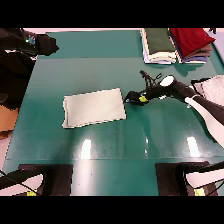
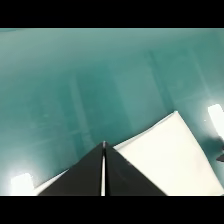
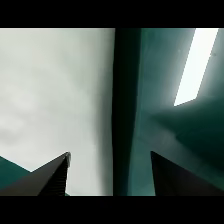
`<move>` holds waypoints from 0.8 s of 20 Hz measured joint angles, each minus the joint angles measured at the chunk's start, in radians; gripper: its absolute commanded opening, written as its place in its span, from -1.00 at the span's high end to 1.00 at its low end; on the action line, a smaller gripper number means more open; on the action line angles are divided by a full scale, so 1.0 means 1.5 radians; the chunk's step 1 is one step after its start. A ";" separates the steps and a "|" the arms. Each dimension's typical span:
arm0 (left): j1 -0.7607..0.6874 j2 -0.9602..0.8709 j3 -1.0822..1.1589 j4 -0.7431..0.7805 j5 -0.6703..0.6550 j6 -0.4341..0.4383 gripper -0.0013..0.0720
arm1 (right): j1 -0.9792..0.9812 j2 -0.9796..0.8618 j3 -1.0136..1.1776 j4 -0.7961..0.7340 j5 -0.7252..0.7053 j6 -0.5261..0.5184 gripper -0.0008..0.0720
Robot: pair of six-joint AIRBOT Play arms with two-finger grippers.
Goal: Fold the shirts.
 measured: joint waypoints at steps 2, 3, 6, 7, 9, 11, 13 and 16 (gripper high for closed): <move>-0.002 -0.002 -0.002 -0.001 0.001 0.000 0.90 | 0.017 -0.039 0.020 0.028 0.001 0.003 -0.37; -0.003 -0.002 -0.003 -0.001 0.001 0.000 0.90 | 0.031 -0.061 0.037 0.043 0.001 0.003 -0.34; -0.003 -0.002 -0.003 -0.008 0.000 0.000 0.91 | 0.078 -0.126 0.099 0.080 0.003 -0.007 0.52; -0.004 -0.002 -0.003 -0.011 0.000 0.000 0.91 | 0.094 -0.144 0.121 0.085 0.001 -0.013 0.86; -0.005 -0.002 -0.003 -0.020 0.000 0.000 0.91 | 0.121 -0.168 0.166 0.093 -0.005 -0.026 0.92; -0.016 -0.002 -0.004 -0.025 -0.001 0.000 0.91 | 0.132 -0.173 0.200 0.089 -0.015 -0.034 0.92; -0.037 -0.002 -0.004 -0.026 -0.001 0.000 0.91 | 0.121 -0.153 0.222 0.063 -0.018 -0.036 0.92; -0.079 -0.002 -0.004 -0.027 -0.001 0.008 0.91 | 0.064 -0.093 0.236 -0.006 -0.009 -0.018 0.92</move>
